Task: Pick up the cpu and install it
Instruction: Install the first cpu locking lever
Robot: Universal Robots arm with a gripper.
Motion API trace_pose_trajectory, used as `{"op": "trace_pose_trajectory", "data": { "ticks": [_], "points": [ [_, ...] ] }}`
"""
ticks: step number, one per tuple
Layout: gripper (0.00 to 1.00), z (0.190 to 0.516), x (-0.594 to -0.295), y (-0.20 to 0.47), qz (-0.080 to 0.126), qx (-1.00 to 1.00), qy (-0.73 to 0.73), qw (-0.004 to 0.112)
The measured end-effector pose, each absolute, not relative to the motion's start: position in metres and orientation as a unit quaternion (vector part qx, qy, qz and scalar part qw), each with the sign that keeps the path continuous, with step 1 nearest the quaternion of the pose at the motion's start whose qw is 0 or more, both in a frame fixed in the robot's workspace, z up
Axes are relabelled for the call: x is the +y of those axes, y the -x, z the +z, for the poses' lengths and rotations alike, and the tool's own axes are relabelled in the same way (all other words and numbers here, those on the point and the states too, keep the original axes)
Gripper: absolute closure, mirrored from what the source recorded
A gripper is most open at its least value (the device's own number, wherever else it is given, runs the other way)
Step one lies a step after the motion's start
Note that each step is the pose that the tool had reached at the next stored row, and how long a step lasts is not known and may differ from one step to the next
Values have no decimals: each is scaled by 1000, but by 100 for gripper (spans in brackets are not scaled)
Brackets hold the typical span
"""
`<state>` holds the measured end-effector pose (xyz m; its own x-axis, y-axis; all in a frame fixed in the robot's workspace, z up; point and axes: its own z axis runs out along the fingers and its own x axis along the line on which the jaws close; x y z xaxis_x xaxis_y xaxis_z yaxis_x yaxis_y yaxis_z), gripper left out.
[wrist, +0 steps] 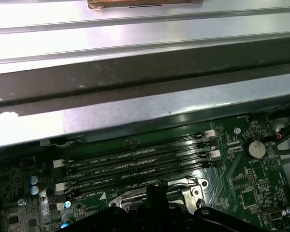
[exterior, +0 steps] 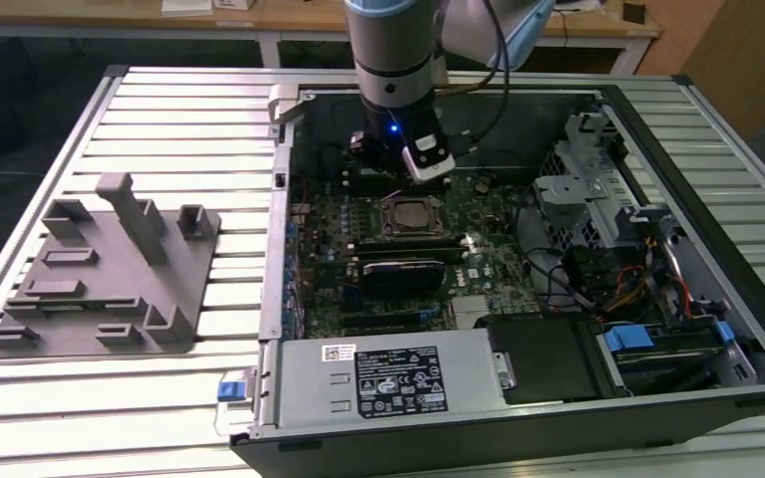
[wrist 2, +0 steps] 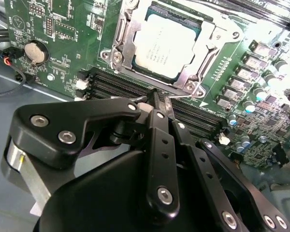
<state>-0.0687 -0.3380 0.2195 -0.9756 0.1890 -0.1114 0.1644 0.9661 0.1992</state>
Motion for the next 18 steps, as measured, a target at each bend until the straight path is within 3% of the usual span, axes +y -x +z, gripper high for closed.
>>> {"op": "trace_pose_trajectory", "data": {
  "ticks": [18],
  "points": [
    [89,215,-329,64,93,990,-89,62]
  ]
}}
